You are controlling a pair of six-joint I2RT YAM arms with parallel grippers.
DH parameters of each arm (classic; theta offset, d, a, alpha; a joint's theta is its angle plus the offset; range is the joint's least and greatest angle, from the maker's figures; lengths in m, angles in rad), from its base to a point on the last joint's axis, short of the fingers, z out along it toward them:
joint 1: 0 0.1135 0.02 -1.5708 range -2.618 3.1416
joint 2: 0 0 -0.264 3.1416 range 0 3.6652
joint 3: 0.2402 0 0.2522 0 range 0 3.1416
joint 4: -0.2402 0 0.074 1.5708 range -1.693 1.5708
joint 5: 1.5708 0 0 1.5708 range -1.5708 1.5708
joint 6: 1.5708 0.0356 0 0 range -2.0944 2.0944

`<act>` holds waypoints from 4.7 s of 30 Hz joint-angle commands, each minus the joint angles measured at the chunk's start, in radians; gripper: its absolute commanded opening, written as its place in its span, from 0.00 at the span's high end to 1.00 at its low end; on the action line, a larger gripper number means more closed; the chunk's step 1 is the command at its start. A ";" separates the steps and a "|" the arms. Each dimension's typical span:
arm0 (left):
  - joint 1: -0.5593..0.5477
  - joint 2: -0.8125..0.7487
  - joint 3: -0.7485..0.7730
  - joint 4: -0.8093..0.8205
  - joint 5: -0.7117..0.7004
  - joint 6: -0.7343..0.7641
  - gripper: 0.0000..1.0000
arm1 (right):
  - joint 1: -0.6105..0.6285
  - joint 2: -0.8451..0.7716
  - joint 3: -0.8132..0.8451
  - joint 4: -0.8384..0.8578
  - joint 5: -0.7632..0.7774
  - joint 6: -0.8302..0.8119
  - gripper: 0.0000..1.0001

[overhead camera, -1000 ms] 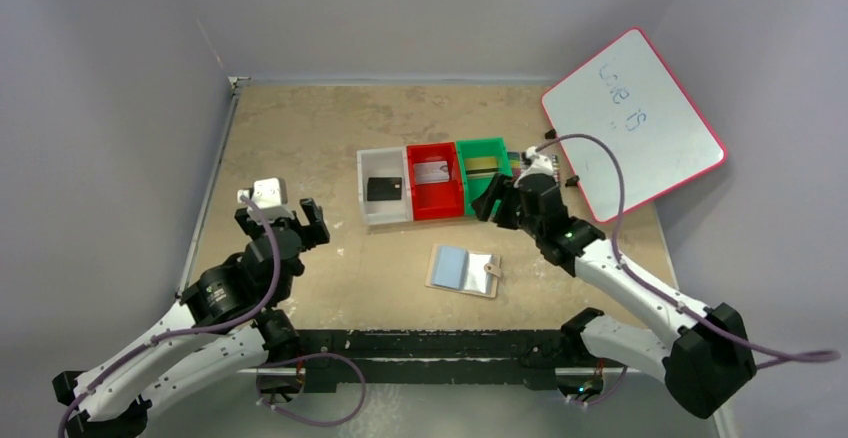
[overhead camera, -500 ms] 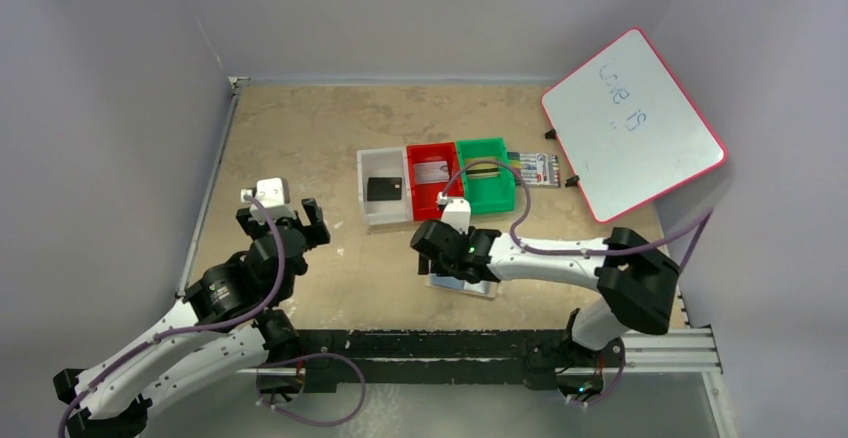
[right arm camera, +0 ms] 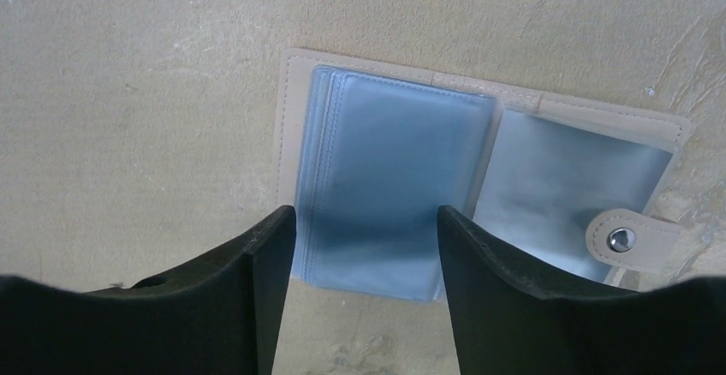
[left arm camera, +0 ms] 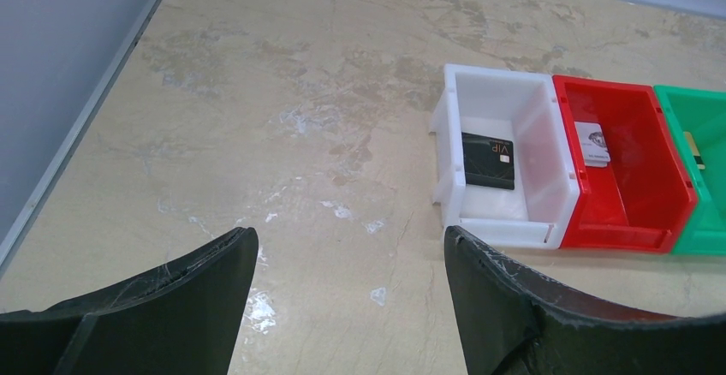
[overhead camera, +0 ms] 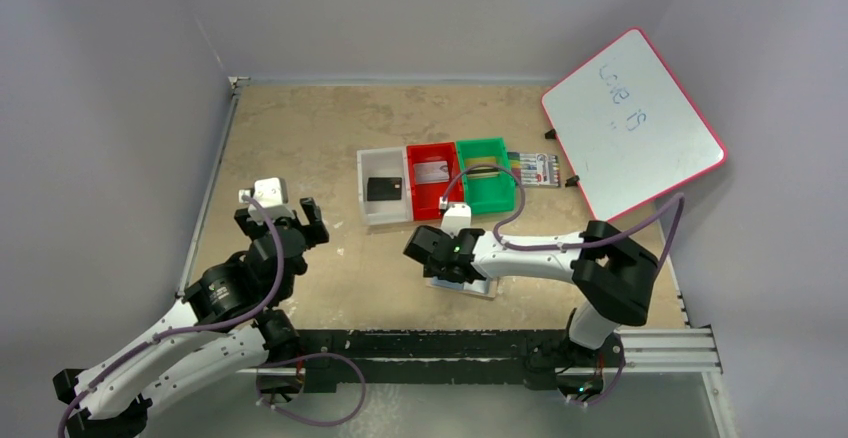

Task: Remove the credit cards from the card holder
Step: Remove the credit card from the card holder.

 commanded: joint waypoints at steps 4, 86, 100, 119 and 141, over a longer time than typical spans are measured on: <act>0.002 -0.008 0.047 -0.004 -0.040 -0.032 0.21 | 0.007 0.005 0.010 -0.003 0.027 0.044 0.40; 0.002 0.064 0.050 0.006 -0.005 -0.022 0.21 | -0.243 -0.614 -0.323 -0.190 0.079 0.291 0.54; 0.002 0.063 0.052 0.005 -0.008 -0.025 0.21 | -0.243 -0.461 -0.296 0.192 -0.187 -0.114 0.49; 0.003 0.084 0.057 0.003 -0.012 -0.027 0.21 | -0.235 -0.134 -0.203 0.111 -0.108 -0.191 0.62; 0.003 0.095 0.058 0.003 -0.014 -0.028 0.20 | -0.260 -0.327 -0.289 0.223 -0.165 -0.165 1.00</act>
